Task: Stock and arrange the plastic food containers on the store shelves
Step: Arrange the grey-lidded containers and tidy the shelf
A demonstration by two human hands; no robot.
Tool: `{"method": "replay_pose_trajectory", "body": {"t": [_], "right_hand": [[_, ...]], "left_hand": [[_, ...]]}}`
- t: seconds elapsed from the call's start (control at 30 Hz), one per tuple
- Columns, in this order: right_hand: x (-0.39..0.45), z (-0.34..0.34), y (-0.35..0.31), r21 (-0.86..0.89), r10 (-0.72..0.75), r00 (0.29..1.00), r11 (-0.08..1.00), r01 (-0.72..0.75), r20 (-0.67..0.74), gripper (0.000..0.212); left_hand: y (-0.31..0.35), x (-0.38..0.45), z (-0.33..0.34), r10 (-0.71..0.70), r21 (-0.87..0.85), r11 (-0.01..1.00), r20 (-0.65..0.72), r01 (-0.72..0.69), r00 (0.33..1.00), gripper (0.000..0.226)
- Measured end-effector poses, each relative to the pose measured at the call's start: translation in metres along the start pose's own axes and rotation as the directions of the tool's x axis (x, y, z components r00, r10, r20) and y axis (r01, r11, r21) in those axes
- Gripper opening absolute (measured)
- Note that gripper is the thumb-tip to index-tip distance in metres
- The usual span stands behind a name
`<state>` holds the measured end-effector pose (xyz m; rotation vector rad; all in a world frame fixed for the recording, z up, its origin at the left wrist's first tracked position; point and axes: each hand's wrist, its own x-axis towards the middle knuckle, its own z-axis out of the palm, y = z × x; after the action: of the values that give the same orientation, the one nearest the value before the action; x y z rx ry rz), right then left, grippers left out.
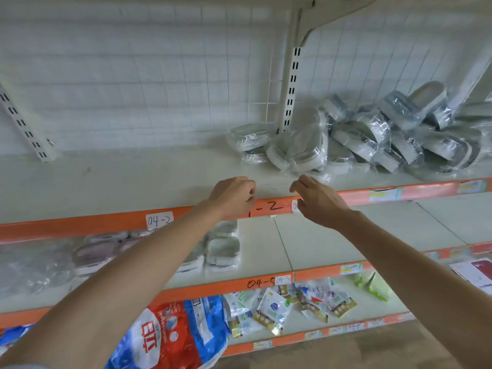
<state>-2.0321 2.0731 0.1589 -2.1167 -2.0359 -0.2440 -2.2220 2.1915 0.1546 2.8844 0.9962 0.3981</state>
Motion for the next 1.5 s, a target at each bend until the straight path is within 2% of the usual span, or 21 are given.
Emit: {"method": "replay_pose_trajectory", "body": {"t": [0.23,0.37,0.5,0.57,0.63,0.73,0.83,0.93,1.0,1.07,1.2,1.3,1.4,1.5], "right_hand": [[0.032,-0.032,0.075,-0.044,0.023,0.989,0.999,-0.030,-0.145,0.036],[0.051,-0.042,0.111,-0.030,0.044,0.980,0.998,-0.051,-0.196,0.037],[0.052,-0.040,0.141,-0.037,0.076,0.991,0.996,-0.081,-0.107,0.039],[0.051,-0.038,0.152,-0.048,0.095,0.993,0.994,-0.099,-0.073,0.039],[0.052,-0.037,0.155,-0.025,0.112,0.993,0.993,-0.113,-0.040,0.038],[0.058,-0.034,0.151,-0.022,0.138,0.988,0.990,-0.137,0.068,0.035],[0.071,-0.032,0.138,-0.028,0.269,0.953,0.963,-0.268,0.139,0.044],[0.085,-0.029,0.124,-0.045,0.376,0.915,0.927,-0.373,0.147,0.060],[0.092,-0.023,0.121,0.018,0.400,0.901,0.913,-0.408,0.168,0.068],[0.095,-0.019,0.119,0.048,0.412,0.892,0.903,-0.427,0.184,0.070],[0.089,-0.018,0.114,-0.032,0.476,0.869,0.879,-0.476,0.135,0.063],[0.081,-0.016,0.113,0.095,0.495,0.857,0.855,-0.509,0.142,0.061],[0.071,-0.014,0.109,0.197,0.546,0.828,0.804,-0.560,0.126,0.080],[0.064,-0.013,0.100,0.247,0.526,0.833,0.796,-0.553,0.171,0.091]], "left_hand": [[0.040,0.081,-0.005,0.010,-0.064,0.998,-0.106,-0.017,0.994,0.026],[0.069,0.133,-0.006,-0.109,-0.137,0.986,-0.111,0.093,0.988,0.053],[0.095,0.174,-0.001,-0.294,-0.182,0.937,0.049,0.298,0.955,0.086],[0.103,0.185,0.004,-0.368,-0.201,0.901,0.120,0.386,0.922,0.091],[0.105,0.190,0.009,-0.390,-0.192,0.891,0.139,0.411,0.910,0.092],[0.101,0.192,0.008,-0.380,-0.242,0.879,0.166,0.411,0.910,0.095],[0.092,0.185,-0.001,-0.346,-0.292,0.867,0.229,0.403,0.910,0.105],[0.079,0.169,-0.007,-0.258,-0.180,0.935,0.254,0.307,0.932,0.104],[0.068,0.158,-0.010,-0.234,-0.132,0.954,0.230,0.268,0.945,0.100],[0.058,0.145,-0.013,-0.226,-0.110,0.961,0.215,0.254,0.950,0.100],[0.038,0.117,-0.018,-0.254,0.015,0.966,0.240,0.258,0.937,0.105],[0.019,0.098,-0.022,-0.278,0.057,0.960,0.307,0.274,0.910,0.102],[0.002,0.078,-0.024,-0.280,0.063,0.959,0.331,0.275,0.901,0.105],[-0.008,0.063,-0.026,-0.285,0.075,0.958,0.308,0.276,0.908,0.110]]}}
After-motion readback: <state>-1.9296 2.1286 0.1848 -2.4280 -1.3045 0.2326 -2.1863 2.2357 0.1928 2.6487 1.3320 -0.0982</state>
